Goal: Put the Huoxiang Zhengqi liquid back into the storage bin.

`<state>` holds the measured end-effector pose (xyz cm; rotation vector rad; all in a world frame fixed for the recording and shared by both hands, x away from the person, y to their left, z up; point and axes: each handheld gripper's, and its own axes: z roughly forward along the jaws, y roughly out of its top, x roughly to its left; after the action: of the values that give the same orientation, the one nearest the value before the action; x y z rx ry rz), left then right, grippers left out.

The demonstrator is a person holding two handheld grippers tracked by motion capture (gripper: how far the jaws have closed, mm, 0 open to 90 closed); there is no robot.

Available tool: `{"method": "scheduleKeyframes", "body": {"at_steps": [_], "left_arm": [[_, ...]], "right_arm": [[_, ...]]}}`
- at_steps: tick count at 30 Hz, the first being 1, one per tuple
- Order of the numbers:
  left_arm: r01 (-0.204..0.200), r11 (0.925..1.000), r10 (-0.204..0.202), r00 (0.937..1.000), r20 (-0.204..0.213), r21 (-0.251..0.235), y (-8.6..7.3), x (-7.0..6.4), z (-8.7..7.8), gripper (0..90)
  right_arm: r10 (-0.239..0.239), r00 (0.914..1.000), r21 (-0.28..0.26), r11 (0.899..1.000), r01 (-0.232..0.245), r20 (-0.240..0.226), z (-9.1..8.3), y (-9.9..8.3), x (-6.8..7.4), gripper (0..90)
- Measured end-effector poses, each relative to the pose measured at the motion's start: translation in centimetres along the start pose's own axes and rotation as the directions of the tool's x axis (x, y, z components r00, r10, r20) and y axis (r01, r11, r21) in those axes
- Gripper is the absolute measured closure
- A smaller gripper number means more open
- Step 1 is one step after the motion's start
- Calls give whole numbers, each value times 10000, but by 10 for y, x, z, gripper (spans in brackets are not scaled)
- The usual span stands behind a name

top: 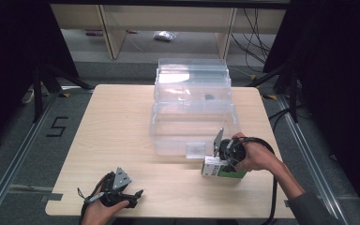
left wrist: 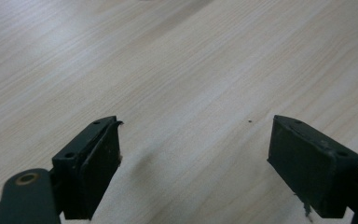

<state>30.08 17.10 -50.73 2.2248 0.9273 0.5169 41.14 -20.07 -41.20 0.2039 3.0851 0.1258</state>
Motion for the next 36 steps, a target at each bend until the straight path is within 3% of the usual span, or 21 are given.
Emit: {"method": "scheduleKeyframes", "body": {"at_steps": [4,5,7,8,9,10,14,15,17,18,19,20,23,26,29,30,31,34,36], "left_arm": [[2,10000,-2,10000,-21,-4,0,0,0,162],[-96,9999,96,9999,-66,-63,0,0,0,162],[-124,9999,124,9999,-47,-90,0,1,1,162],[-9,10000,9,10000,-10,-2,0,0,0,162],[-59,10000,59,10000,-76,-50,0,1,1,162],[-157,9999,157,9998,-100,30,1,2,0,162],[-25,10000,25,10000,-6,-74,0,1,1,162],[72,10000,-73,10000,-20,-35,0,1,2,162],[61,10000,-61,10000,-61,-71,0,1,2,162],[88,10000,-88,10000,-27,-46,0,1,1,162],[133,9999,-133,9999,-47,-89,0,0,1,161],[10,9999,-12,10000,-99,-135,0,1,1,160],[86,9999,-86,10000,-39,-107,0,1,1,158],[19,9999,-20,10000,-85,-131,0,1,1,158],[94,9999,-95,9999,-46,-101,0,0,0,158],[49,10000,-49,10000,-57,-32,0,1,-1,158],[58,10000,-59,10000,-77,-35,0,1,-1,158],[67,10000,-67,10000,-73,-36,0,0,-1,158],[28,10000,-28,9999,-96,-26,0,1,-1,158]], "right_arm": [[-2,9996,-80,10000,0,-299,-11,2,3,640],[-456,9988,-91,9989,455,-181,-13,2,2,640],[-197,9992,-81,9998,194,-345,-16,3,4,640],[-319,9992,12,9995,319,-233,-20,3,4,640],[-469,9982,-334,9984,457,-368,-24,4,3,640],[-469,9982,-334,9984,457,-368,-24,4,3,640],[-397,9990,-288,9988,391,-202,-40,6,5,640],[-856,9963,-482,9952,853,-38,-47,7,3,640],[-946,9955,-506,9943,942,-56,-56,10,4,640],[-946,9955,-506,9943,942,-56,-56,10,4,640],[-568,9983,-540,9970,560,-136,-60,10,6,640],[-730,9973,-540,9959,727,-35,-68,11,5,640],[-886,9961,-604,9943,884,-12,-74,14,3,640],[-1338,9907,-760,9879,1352,235,-84,19,-4,640],[-1105,9937,-864,9900,1117,185,-89,21,-3,640],[-1382,9903,-852,9866,1392,178,-91,23,-6,640],[-1158,9931,-820,9897,1170,189,-94,25,-5,640],[-1559,9876,-980,9827,1569,184,-99,31,-9,640],[-1341,9907,-960,9861,1357,233,-102,33,-8,640]]}}
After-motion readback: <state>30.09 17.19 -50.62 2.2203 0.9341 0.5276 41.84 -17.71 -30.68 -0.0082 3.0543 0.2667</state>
